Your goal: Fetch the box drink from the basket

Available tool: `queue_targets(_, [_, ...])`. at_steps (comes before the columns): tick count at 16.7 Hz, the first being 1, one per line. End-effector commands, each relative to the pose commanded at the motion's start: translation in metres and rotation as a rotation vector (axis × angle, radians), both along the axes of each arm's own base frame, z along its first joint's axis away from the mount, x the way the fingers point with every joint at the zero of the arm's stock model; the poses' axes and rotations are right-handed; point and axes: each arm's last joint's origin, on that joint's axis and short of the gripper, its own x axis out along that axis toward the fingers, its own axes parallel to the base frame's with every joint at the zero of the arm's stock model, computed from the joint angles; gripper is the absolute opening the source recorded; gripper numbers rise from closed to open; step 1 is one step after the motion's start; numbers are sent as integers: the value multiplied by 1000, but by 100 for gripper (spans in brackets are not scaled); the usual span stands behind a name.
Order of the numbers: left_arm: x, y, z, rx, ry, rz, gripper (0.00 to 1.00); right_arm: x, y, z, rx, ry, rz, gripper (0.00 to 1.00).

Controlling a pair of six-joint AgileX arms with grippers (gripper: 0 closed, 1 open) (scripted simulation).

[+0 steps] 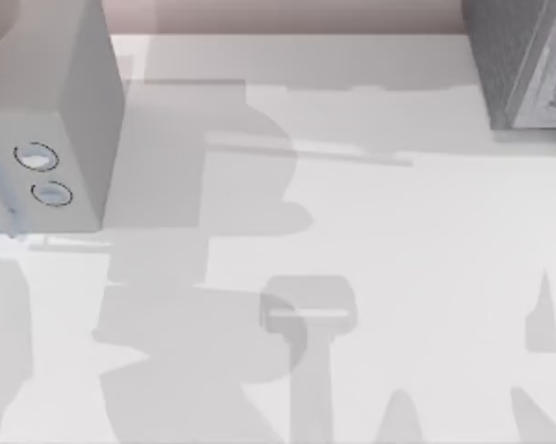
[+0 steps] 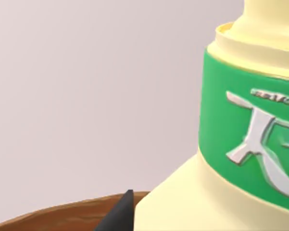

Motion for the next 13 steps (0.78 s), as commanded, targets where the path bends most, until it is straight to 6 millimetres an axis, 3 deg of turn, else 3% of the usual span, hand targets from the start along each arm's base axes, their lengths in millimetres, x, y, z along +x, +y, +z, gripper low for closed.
queue_targets(5, [0, 0, 0, 0, 0, 0, 0, 0, 0, 0, 0, 0, 0, 100])
queue_targets(8, [-2, 1, 13, 11, -30, 10, 0, 0, 0, 0, 0, 0, 0, 100])
queue_targets(10, [-1, 1, 34, 24, -81, 30, 0, 0, 0, 0, 0, 0, 0, 100])
queue_targets(13, [-2, 1, 86, 56, -211, 72, 0, 0, 0, 0, 0, 0, 0, 100])
